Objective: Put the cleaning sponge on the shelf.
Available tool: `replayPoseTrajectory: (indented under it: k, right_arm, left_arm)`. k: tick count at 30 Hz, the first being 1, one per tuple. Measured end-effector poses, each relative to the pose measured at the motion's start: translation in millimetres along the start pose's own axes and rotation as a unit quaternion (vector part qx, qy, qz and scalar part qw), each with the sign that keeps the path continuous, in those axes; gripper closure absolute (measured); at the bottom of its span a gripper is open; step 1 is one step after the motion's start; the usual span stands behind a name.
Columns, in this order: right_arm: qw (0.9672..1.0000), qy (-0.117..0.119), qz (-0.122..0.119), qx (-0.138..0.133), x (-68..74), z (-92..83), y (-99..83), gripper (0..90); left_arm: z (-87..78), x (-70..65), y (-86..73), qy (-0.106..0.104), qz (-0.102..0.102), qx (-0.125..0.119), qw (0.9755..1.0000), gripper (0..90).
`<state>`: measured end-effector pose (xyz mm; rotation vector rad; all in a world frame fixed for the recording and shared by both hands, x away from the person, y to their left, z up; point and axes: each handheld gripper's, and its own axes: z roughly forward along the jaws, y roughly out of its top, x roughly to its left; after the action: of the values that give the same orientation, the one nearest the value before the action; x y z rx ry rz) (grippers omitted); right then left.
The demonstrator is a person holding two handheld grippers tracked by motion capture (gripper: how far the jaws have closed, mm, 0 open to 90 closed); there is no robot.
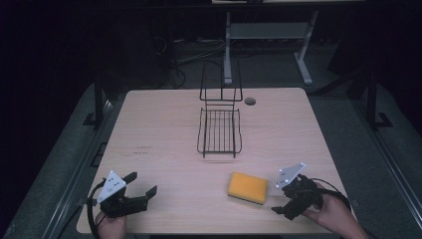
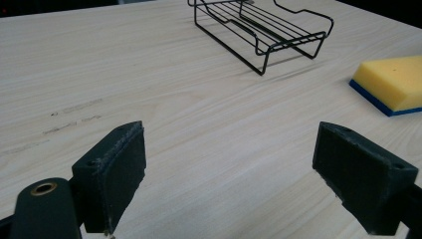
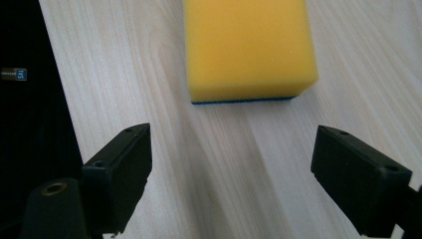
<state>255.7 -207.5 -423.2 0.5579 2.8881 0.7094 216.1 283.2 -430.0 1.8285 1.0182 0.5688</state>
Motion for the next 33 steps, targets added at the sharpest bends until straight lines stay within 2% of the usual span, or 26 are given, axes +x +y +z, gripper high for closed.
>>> replayPoseTrajectory:
  k: [17,30,33]
  right_arm:
    - [0.9997,0.014,-0.021,0.006,-0.6,8.1,28.4,15.4]
    - [0.9991,0.015,-0.039,0.008,-2.7,11.0,41.6,15.5]
    - [0.9991,0.020,-0.035,0.008,-3.7,12.6,43.6,15.1]
  left_arm:
    - [-1.0,1.3,0.1,0.000,0.000,-0.001,1.0000,12.8]
    - [-1.5,1.5,0.3,-0.001,-0.001,-0.002,1.0000,12.8]
    - [-1.4,1.2,0.5,-0.002,0.000,-0.001,1.0000,12.8]
